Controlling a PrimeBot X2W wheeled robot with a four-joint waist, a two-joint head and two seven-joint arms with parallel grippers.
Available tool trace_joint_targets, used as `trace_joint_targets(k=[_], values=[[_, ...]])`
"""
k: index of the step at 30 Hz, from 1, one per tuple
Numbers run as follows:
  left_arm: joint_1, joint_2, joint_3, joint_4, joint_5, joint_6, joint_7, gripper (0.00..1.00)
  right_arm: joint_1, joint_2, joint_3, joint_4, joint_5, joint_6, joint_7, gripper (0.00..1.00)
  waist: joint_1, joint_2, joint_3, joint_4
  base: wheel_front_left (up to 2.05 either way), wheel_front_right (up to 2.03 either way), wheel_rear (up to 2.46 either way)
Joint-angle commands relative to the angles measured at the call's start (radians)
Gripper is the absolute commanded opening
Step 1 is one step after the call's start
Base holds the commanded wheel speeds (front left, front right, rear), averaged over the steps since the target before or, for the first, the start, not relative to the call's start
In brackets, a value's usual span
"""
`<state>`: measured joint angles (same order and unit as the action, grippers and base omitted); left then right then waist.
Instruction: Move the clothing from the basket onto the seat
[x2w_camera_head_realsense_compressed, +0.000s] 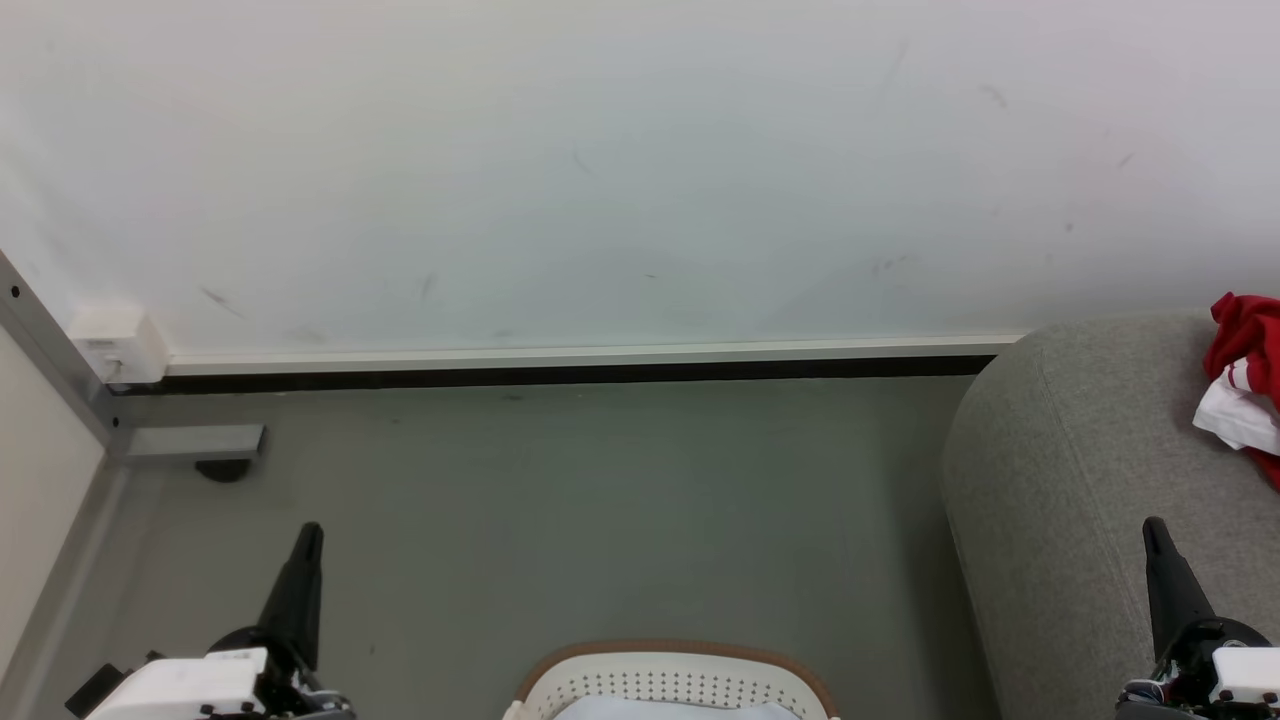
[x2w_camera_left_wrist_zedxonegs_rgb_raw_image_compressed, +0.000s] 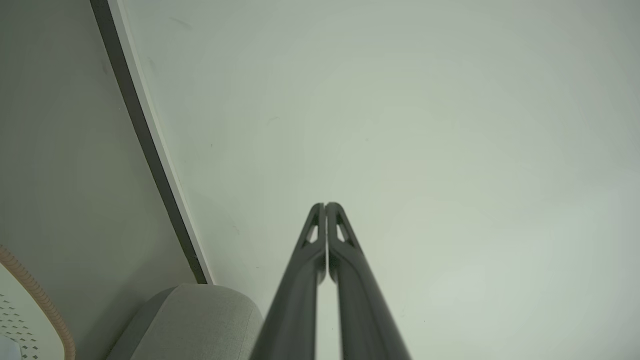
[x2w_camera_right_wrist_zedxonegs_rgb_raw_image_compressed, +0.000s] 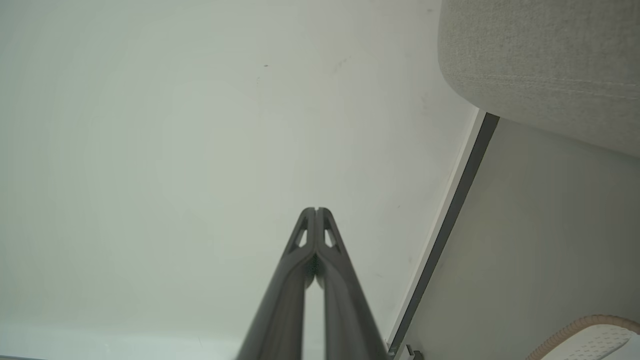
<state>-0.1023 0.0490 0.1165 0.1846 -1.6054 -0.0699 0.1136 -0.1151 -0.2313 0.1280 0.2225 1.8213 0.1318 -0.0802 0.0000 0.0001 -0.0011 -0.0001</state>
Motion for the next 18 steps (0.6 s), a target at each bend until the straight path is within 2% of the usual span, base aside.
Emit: trace_joint_targets(k=[1, 18], values=[[-0.008, 0.002, 0.002, -0.004, -0.012, -0.005, 0.004, 0.0, -0.006, -0.011, 0.003, -0.005, 0.009, -0.002, -0.003, 0.0, 0.0, -0.0001, 0.0, 0.0, 0.0, 0.0, 0.0], [-0.008, 0.002, 0.002, -0.004, -0.012, -0.005, 0.003, 0.0, -0.006, -0.019, 0.015, -0.009, 0.021, -0.002, -0.015, 0.0, 0.0, -0.0001, 0.0, 0.0, 0.0, 0.0, 0.0]])
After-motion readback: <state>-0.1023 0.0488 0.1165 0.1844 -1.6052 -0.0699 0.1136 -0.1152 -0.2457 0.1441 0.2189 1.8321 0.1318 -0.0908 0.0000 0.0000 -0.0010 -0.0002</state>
